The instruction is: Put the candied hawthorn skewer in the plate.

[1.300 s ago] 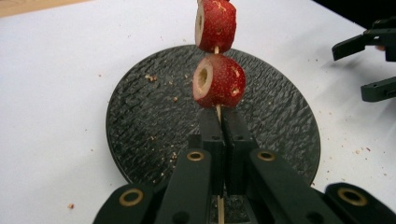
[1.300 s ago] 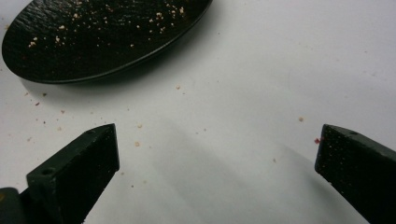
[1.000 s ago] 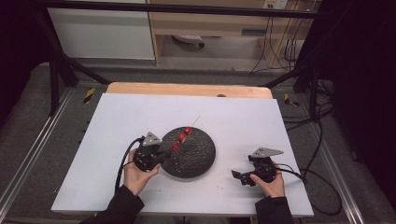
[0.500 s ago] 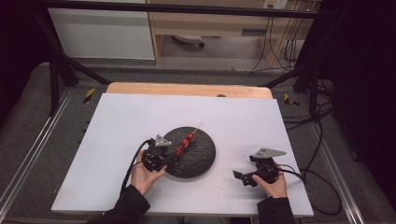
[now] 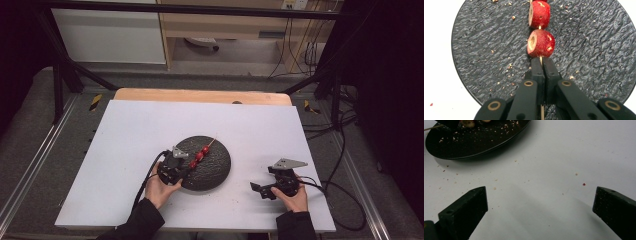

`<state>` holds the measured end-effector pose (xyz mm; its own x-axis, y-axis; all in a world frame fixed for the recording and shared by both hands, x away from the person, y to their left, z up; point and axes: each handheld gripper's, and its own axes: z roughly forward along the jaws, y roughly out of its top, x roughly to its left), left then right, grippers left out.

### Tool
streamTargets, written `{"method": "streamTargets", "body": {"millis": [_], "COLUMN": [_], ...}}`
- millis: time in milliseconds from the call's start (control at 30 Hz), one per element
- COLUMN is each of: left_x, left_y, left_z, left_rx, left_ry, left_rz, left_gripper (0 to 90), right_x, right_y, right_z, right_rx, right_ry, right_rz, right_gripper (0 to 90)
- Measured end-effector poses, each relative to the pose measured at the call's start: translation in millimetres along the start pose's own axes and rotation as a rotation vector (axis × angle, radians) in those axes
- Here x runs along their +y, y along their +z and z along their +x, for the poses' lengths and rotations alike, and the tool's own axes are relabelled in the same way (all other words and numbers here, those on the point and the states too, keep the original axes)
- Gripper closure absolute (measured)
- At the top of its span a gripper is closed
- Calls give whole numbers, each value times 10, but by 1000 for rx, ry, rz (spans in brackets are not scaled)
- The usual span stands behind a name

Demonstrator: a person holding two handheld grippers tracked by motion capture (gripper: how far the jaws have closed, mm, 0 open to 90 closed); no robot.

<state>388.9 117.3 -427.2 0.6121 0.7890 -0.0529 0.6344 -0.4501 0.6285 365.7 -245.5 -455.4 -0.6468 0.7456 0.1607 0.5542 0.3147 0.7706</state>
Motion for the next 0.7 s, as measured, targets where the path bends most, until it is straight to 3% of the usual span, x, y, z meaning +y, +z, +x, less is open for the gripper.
{"method": "streamTargets", "body": {"millis": [200,333,700], "left_x": [-3,-24,-113], "left_y": [2,-28,-316], "left_z": [2,32,198], "left_rx": [-6,-22,-84], "left_ry": [6,0,80], "left_rz": [-4,-28,-101], "left_gripper": [876,817,483], "right_x": [1,0,5], "right_y": [-3,-6,-15], "right_z": [1,2,1], "right_rx": [-2,-4,-2], "right_ry": [5,7,14], "right_rz": [0,1,-4], "right_gripper": [8,8,8]}}
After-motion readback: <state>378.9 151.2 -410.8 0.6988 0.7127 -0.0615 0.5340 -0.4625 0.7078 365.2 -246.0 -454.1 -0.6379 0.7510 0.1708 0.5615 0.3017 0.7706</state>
